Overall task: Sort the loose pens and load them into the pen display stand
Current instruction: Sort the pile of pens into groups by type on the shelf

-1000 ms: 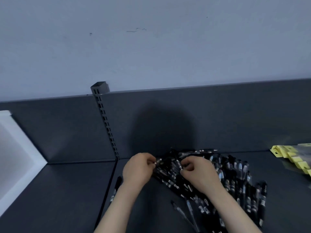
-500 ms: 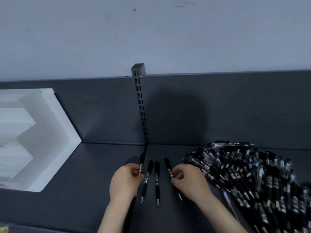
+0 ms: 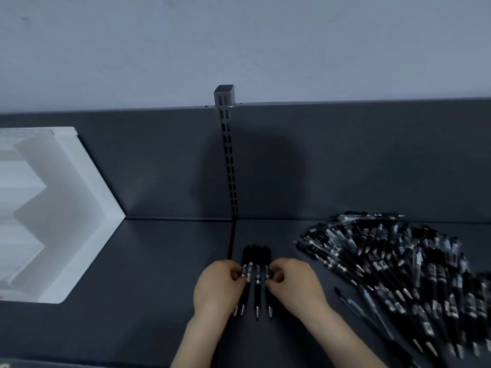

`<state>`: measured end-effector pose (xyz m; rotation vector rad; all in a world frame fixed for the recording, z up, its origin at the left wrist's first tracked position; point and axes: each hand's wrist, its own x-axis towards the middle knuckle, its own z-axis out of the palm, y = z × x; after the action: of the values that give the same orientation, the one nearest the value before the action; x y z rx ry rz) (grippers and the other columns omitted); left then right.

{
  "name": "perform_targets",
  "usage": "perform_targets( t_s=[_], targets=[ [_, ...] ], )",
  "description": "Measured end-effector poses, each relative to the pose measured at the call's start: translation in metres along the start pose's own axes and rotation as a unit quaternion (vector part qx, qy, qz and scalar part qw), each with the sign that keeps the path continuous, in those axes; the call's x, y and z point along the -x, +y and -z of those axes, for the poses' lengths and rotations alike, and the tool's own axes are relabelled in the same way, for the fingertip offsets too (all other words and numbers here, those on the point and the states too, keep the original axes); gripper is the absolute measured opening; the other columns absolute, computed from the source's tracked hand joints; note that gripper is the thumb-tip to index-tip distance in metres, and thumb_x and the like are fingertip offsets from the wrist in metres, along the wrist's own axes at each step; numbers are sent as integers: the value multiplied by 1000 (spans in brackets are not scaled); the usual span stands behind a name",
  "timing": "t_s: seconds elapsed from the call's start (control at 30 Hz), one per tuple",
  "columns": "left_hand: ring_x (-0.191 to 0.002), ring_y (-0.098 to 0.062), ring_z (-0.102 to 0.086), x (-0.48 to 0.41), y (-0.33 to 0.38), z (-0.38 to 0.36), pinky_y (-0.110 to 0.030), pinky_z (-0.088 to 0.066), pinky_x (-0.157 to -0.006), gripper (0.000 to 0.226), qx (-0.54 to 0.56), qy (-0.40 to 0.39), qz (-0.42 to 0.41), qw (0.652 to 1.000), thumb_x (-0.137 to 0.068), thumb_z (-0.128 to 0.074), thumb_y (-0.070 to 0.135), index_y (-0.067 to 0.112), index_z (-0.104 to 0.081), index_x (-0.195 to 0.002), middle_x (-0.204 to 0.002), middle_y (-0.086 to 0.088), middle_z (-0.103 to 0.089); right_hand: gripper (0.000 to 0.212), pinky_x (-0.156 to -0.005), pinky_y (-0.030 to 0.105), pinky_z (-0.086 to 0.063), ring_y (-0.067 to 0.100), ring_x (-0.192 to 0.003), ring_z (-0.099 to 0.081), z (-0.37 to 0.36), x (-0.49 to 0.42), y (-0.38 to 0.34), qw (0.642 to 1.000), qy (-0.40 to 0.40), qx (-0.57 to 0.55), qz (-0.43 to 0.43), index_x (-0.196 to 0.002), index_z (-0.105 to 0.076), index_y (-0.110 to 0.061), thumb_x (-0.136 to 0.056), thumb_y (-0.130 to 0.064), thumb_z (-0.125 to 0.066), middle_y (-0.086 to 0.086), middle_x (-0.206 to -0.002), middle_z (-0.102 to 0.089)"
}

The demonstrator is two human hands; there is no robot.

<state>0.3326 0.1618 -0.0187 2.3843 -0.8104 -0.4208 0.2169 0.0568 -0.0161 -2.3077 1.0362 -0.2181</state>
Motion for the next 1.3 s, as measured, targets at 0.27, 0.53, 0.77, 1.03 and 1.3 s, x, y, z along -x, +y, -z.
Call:
perform_targets(
  t_s=[0.27, 0.53, 0.77, 1.03, 1.3],
  targets=[
    [-84, -4, -61, 2, -4, 2, -26, -53, -72, 25, -18, 10, -21, 1000, -86, -63, 38, 31, -67, -109, -88, 15, -62, 17, -72, 26, -52, 11, -86, -62, -1, 4, 0, 1000, 12, -6, -17, -98, -68, -26, -83, -28, -61, -11, -87, -66],
    [-91, -7, -60, -1, 1, 1, -27, -52, -75, 29, -22, 42, -40, 998, -86, -63, 38, 30, -64, -114, -106, 10, -63, 33, -79, 24, -49, 11, -94, -61, 12, 6, 13, 999, 39, -25, -19, -116, -63, -28, -83, -29, -63, -13, -85, -60],
    [-91, -5, -58, -7, 44, -19, -21, -48, -79, 35, 2, 42, -140, 989, -86, -67, 30, 25, -64, -121, -107, 9, -60, 31, -79, 21, -47, 9, -86, -63, 52, 10, 39, 993, 99, -42, -37, -112, -67, -27, -81, -27, -66, -13, -78, -62],
    [-94, -13, -61, -21, 130, -50, -25, -47, -83, 36, -35, -27, -247, 968, -83, -66, 30, 24, -66, -119, -104, 4, -64, 23, -72, 19, -40, 10, -82, -62, 142, 6, 100, 980, 181, -12, -85, -103, -71, -22, -80, -22, -68, -12, -75, -62],
    [-95, -18, -62, -38, 196, -83, -32, -52, -80, 29, -94, -101, -262, 955, -88, -61, 24, 19, -66, -116, -104, -1, -68, 21, -80, 27, -48, 16, -92, -63, 196, -2, 150, 971, 192, 27, -137, -101, -71, -21, -80, -21, -67, -10, -79, -61]
  ],
)
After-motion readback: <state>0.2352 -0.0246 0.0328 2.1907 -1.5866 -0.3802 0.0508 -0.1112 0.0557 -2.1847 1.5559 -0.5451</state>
